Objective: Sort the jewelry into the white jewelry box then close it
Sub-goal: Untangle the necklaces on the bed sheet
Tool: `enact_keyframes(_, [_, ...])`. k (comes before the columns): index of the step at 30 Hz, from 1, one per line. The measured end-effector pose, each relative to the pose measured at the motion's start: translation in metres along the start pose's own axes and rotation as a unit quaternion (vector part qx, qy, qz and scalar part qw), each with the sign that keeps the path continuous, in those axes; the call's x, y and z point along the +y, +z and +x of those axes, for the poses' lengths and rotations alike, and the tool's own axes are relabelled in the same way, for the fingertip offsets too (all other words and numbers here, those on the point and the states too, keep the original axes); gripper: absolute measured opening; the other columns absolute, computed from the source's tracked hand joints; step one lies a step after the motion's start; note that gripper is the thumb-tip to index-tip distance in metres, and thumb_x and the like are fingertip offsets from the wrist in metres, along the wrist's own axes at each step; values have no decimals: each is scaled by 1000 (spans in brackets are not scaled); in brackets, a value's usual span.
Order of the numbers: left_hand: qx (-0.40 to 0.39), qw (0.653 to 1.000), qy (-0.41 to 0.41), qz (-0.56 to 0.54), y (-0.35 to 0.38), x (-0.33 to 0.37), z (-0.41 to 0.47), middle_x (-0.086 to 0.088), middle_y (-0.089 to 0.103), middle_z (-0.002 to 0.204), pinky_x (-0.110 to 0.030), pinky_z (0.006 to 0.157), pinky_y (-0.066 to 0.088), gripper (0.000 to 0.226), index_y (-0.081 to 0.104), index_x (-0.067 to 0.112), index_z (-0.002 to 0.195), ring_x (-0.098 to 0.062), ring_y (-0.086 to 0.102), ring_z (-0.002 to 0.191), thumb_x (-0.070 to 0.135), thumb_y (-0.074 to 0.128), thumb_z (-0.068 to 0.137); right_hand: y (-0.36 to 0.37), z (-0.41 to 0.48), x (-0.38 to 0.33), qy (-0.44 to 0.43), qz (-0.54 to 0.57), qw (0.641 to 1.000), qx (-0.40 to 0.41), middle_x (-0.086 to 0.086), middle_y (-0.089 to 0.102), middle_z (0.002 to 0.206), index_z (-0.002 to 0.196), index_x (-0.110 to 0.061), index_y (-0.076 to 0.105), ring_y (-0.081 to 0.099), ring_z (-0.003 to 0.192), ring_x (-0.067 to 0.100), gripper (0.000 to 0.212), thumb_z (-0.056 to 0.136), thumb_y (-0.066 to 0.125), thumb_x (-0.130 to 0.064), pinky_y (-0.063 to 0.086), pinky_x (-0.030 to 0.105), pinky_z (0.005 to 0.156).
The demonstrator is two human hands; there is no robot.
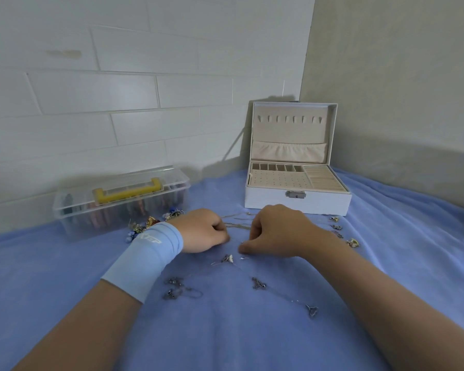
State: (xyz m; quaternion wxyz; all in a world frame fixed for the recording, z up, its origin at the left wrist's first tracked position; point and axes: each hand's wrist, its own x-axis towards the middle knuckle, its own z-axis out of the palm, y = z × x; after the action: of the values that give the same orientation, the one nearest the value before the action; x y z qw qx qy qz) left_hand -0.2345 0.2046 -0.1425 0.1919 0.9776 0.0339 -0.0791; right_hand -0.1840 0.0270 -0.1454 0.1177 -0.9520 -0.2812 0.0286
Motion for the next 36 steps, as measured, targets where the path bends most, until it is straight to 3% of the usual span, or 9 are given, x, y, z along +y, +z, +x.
enact_keyframes(4, [-15, 996, -59, 69, -3, -8, -1, -2, 68, 98, -27, 75, 45, 26, 65, 17, 86, -21, 59, 83, 39, 50, 85, -2, 1, 3, 5, 17, 999, -27, -9, 68, 70, 76, -21, 75, 62, 71, 10, 24, 79, 75, -45, 50, 27, 66])
enact_keyframes(8, [-28, 985, -98, 142, -4, -12, -2, -2, 70, 102, -27, 73, 46, 31, 70, 15, 93, -22, 67, 92, 38, 55, 78, -5, 2, 9, 16, 21, 999, -47, -10, 68, 70, 73, -24, 73, 60, 69, 8, 21, 81, 75, -44, 51, 27, 66])
enact_keyframes(13, [5, 984, -65, 165, -2, -6, -6, 6, 68, 105, -27, 79, 51, 26, 70, 25, 101, -19, 65, 98, 38, 58, 82, -5, 3, 9, 14, 21, 999, -48, -10, 71, 78, 79, -25, 75, 63, 74, 8, 19, 80, 75, -44, 55, 29, 72])
enact_keyframes(16, [61, 993, 20, 101, 6, 1, -3, 16, 63, 95, -27, 77, 47, 15, 67, 32, 97, -11, 59, 93, 36, 62, 83, -3, 4, 9, 12, 33, 999, -41, -13, 70, 78, 79, -28, 75, 64, 76, 5, 15, 78, 77, -42, 54, 26, 70])
enact_keyframes(20, [96, 988, 86, 90, 16, 7, 4, 14, 69, 95, -31, 83, 51, 5, 70, 33, 83, -11, 61, 91, 35, 66, 85, -3, 5, 12, -2, 69, 996, -51, -16, 67, 71, 75, -31, 73, 61, 69, 2, 5, 79, 77, -32, 49, 21, 63])
enact_keyframes(23, [111, 989, 87, 46, 17, 3, 7, 13, 68, 94, -28, 81, 50, 8, 67, 33, 78, -11, 61, 88, 32, 66, 86, -3, 5, 16, -16, 138, 988, -64, -10, 68, 78, 80, -26, 70, 60, 60, 3, 8, 80, 74, -19, 46, 18, 58])
enact_keyframes(26, [119, 988, 83, -45, 16, -1, 7, 13, 66, 87, -22, 73, 42, 7, 67, 30, 83, -8, 59, 83, 30, 66, 89, -5, 4, 20, -17, 230, 971, -64, 11, 73, 89, 85, -13, 68, 63, 51, 15, 8, 80, 72, -8, 50, 26, 55])
enact_keyframes(32, [52, 947, 69, -309, 16, 5, 2, -2, 68, 74, -27, 60, 55, 13, 58, 10, 90, -20, 63, 63, 11, 50, 101, -6, 5, 23, -19, 335, 941, -38, 3, 71, 80, 96, -14, 68, 64, 52, 18, 17, 84, 75, -4, 38, 23, 42])
enact_keyframes(36, [35, 947, 44, -317, 15, 6, 1, 2, 51, 65, -20, 48, 34, 12, 56, 14, 92, -12, 39, 50, 14, 48, 101, -6, 6, 26, -21, 376, 926, -40, -2, 72, 78, 108, -20, 74, 60, 51, 18, 26, 85, 76, -7, 40, 25, 44])
